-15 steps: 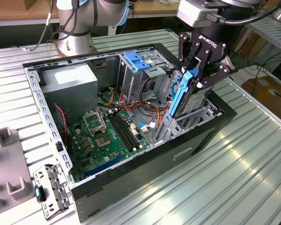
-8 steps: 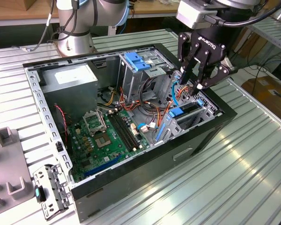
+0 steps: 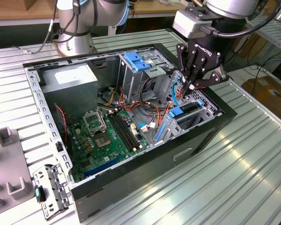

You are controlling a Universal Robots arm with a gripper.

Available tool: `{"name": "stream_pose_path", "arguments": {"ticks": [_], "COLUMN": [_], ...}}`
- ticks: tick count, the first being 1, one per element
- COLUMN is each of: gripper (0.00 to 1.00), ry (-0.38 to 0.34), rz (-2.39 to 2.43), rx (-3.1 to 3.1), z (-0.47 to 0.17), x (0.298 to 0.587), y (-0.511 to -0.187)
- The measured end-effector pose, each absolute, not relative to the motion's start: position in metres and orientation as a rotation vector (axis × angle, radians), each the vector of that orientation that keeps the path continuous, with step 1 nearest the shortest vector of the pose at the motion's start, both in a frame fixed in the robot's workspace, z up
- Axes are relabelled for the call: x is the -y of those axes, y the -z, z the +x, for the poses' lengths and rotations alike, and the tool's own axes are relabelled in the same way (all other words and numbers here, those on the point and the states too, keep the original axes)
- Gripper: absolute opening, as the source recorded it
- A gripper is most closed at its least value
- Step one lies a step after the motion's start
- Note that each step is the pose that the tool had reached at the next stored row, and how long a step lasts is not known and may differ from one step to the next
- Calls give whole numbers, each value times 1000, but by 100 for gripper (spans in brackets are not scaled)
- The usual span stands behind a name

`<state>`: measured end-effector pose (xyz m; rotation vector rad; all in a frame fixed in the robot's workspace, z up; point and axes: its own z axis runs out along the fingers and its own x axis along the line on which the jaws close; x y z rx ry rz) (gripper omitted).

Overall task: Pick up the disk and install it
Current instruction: 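Insert the disk into the insertion slot, then insert the first disk wire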

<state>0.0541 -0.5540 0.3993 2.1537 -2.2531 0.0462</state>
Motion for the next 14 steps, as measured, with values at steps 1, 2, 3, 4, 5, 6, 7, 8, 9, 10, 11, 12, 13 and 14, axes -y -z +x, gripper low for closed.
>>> {"name": "stream_pose_path", "arguments": {"ticks": [1, 2, 3, 4, 5, 6, 7, 8, 9, 10, 11, 12, 13, 14], "gripper": [11, 11, 11, 11, 11, 11, 11, 11, 11, 11, 11, 11, 11, 11], "ry": [-46, -46, -46, -47, -46, -46, -46, -46, -46, -46, -46, -46, -46, -46], "rz": [2154, 2154, 2154, 2154, 2154, 2154, 2154, 2154, 2154, 2154, 2154, 2154, 2154, 2154], "rx": [2253, 2253, 2253, 2253, 2253, 2253, 2253, 2253, 2253, 2253, 2253, 2253, 2253, 2253], "z": [54, 54, 54, 54, 54, 54, 54, 54, 54, 54, 54, 54, 54, 54], "x": [554, 554, 554, 554, 554, 554, 554, 554, 554, 554, 554, 554, 554, 554], "y": [-395, -392, -391, -391, -391, -391, -391, -391, -391, -391, -391, -390, -390, -390]}}
